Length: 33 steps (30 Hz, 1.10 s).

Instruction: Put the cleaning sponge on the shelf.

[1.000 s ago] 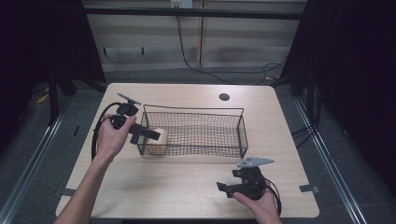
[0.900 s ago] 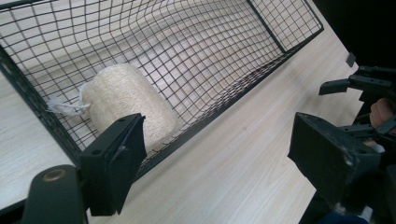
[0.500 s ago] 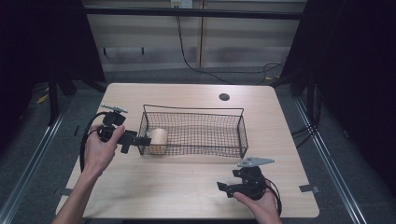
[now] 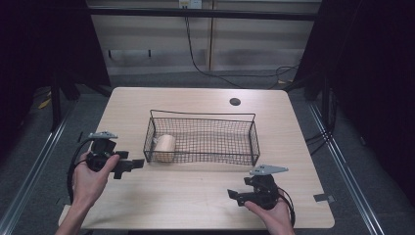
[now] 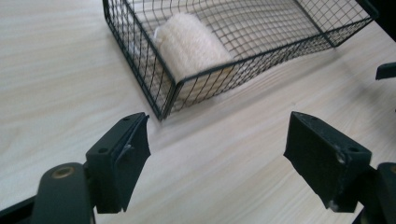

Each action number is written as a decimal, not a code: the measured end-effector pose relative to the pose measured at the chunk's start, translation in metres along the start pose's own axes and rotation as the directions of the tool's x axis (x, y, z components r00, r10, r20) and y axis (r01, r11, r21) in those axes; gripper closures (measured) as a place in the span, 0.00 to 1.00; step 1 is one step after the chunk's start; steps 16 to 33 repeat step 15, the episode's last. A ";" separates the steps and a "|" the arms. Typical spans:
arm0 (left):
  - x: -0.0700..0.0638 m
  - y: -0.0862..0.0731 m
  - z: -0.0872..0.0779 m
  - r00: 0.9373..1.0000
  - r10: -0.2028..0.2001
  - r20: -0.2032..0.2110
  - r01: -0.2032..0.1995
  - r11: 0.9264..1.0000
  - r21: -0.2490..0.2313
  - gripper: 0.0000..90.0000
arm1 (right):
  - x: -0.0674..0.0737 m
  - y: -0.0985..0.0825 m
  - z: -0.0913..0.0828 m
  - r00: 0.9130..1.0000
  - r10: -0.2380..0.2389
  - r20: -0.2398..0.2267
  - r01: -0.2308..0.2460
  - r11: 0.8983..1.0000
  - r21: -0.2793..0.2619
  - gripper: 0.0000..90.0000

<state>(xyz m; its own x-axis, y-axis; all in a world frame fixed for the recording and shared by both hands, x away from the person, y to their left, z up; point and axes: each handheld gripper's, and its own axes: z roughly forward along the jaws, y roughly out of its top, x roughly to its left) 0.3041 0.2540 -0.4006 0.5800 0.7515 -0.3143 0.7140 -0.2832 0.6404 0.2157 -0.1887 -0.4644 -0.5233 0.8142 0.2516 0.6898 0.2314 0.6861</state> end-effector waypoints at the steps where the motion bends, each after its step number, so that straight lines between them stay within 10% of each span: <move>1: 0.000 0.000 0.000 1.000 0.000 0.000 0.000 1.000 0.000 0.24 | 0.000 0.000 0.000 1.000 0.000 0.000 0.000 1.000 0.000 0.23; 15: 0.009 -0.063 0.000 0.995 -0.102 0.003 0.102 0.995 -0.005 0.22 | -0.008 -0.007 0.013 0.994 0.037 0.101 -0.049 0.992 0.119 0.24; 33: 0.009 -0.063 0.000 0.995 -0.102 0.003 0.102 0.995 -0.005 0.22 | -0.008 -0.007 0.013 0.994 0.037 0.101 -0.049 0.992 0.119 0.24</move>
